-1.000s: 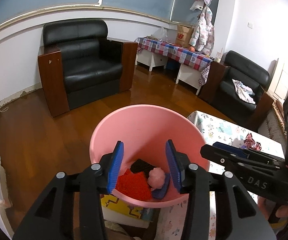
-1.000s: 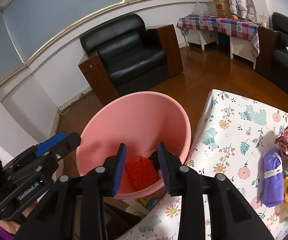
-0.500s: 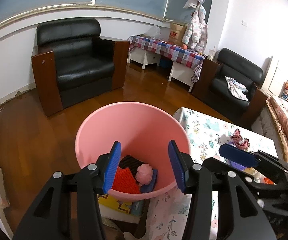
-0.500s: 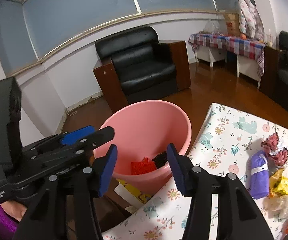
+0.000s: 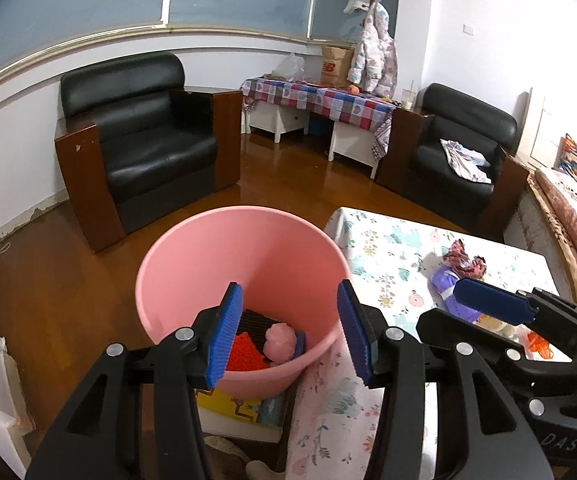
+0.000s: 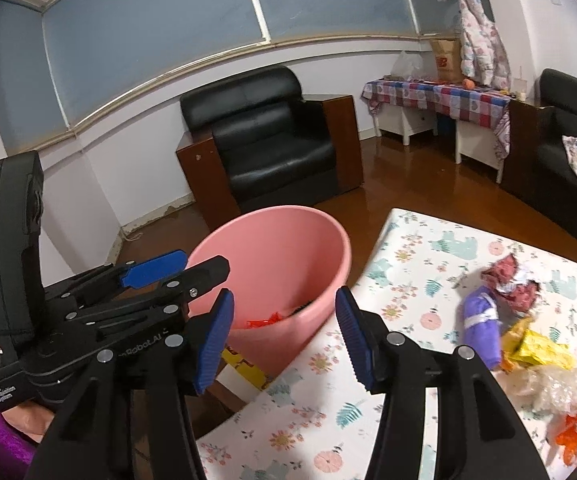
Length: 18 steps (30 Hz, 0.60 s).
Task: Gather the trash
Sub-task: 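Move both grippers back from the bucket over the table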
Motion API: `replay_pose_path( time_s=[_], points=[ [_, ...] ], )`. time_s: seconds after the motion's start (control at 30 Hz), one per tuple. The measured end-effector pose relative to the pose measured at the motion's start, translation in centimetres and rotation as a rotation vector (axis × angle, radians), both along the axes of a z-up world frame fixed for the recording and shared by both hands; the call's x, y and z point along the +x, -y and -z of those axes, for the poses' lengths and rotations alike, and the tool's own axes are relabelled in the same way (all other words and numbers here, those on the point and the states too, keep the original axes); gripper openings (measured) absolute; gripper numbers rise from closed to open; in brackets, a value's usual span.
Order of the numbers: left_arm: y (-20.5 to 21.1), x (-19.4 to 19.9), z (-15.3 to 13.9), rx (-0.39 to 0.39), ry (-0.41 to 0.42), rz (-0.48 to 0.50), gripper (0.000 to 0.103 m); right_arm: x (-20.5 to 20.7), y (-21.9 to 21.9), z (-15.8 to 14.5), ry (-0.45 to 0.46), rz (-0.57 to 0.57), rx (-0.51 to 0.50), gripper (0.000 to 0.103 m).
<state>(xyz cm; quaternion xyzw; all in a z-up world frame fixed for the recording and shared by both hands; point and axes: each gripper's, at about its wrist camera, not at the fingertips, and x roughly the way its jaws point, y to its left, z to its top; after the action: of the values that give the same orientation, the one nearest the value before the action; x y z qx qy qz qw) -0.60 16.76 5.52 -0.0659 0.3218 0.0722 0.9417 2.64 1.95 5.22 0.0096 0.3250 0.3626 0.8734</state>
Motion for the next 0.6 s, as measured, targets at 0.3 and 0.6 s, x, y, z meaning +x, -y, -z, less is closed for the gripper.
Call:
replay_pose_path(
  time_s=[0.3, 0.6],
  points=[
    [1.9, -0.2, 0.1, 0.013, -0.005, 0.039, 0.050, -0.9, 2.4, 0.1, -0.002, 0.041, 0.006, 0.052],
    [2.9, 0.0, 0.3, 0.012, -0.018, 0.052, 0.050, -1.5, 3.7, 0.1, -0.001, 0.076, 0.015, 0.052]
  ],
)
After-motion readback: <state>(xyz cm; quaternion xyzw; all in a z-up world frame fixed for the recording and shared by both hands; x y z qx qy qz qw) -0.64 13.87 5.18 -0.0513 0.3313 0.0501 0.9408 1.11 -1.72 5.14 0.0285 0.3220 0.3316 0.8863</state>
